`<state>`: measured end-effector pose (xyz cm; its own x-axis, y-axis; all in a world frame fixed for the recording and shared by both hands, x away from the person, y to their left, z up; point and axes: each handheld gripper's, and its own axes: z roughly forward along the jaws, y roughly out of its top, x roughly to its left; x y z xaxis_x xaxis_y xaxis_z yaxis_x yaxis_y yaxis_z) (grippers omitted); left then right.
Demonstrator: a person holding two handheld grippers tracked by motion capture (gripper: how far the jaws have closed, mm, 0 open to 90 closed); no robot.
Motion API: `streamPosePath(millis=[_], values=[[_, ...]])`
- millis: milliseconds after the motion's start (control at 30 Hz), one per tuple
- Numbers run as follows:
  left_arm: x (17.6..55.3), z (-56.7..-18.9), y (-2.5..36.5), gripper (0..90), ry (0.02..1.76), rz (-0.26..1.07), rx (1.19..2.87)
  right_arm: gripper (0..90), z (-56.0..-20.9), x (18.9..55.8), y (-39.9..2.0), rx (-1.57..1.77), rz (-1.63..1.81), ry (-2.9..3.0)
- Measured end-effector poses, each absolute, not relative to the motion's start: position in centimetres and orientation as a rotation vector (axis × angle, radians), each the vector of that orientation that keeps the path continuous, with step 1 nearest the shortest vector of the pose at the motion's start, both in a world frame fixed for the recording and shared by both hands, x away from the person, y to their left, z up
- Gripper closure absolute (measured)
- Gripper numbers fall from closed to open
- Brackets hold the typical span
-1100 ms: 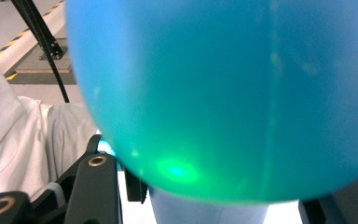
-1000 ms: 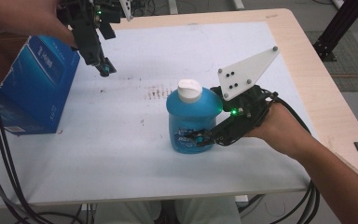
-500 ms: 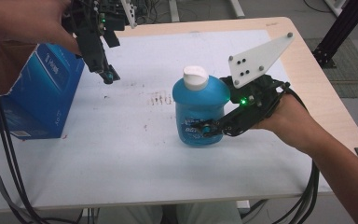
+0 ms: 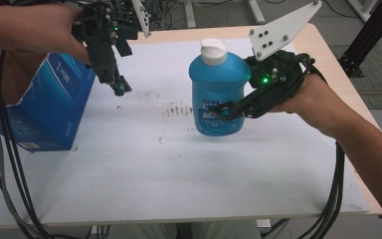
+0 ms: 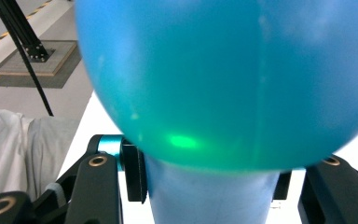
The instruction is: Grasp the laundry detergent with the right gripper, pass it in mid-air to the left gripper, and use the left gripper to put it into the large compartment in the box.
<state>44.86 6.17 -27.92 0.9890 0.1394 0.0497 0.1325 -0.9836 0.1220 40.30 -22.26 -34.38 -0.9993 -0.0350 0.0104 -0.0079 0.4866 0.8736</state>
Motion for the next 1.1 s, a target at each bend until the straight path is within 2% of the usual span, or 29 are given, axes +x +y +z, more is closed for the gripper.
streamPosePath(millis=[400, 1100], values=[[44.2, -27.3, 5.4, 2.4, 0.173, 0.054, 2.991, 45.0, -34.5, 42.6, -21.5, 0.028, -1.573, -2.691], [42.4, -26.5, 4.1, 2.4, 0.137, 0.011, 2.984, 45.1, -35.9, 42.4, -17.3, 0.085, -1.489, -2.699]])
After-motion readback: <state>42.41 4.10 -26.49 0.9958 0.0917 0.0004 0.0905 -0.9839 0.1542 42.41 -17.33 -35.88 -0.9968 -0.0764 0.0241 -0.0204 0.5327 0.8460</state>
